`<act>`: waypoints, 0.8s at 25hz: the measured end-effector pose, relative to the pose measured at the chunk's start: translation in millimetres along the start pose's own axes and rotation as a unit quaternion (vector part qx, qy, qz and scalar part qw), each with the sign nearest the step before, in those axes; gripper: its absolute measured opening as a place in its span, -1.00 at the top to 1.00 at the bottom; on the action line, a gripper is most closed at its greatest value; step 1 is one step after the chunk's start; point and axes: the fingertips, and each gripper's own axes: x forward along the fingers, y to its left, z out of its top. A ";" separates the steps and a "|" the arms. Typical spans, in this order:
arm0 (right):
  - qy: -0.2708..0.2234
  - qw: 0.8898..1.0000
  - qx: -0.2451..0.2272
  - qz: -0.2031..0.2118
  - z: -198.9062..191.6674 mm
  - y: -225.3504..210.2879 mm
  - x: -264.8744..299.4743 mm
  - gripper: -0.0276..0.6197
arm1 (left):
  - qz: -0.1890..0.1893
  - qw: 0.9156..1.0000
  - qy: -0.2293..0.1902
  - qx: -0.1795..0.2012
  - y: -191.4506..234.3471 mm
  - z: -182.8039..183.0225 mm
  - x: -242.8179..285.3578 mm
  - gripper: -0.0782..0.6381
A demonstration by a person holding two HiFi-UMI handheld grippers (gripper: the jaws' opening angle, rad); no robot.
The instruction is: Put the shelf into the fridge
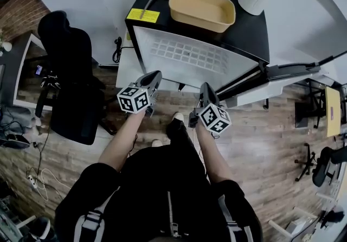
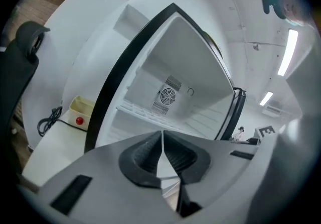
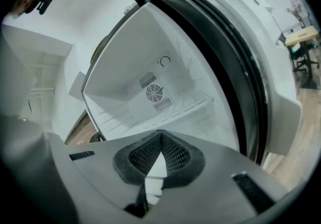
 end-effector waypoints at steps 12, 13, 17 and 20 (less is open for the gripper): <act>0.003 0.990 -0.136 0.025 -6.0 43.5 -49.0 0.90 | 0.022 0.992 0.007 0.124 -19.6 15.9 -60.7 0.69; 0.006 0.989 -0.147 0.028 -8.8 45.0 -51.4 0.90 | 0.023 0.991 0.005 0.131 -21.3 18.0 -64.5 0.69; 0.004 0.984 -0.173 0.039 -9.5 53.4 -64.9 0.90 | 0.020 0.989 -0.004 0.148 -31.8 24.3 -78.2 0.69; 0.000 0.983 -0.181 0.042 -8.9 56.4 -72.7 0.90 | 0.015 0.990 -0.013 0.139 -38.4 28.5 -85.8 0.69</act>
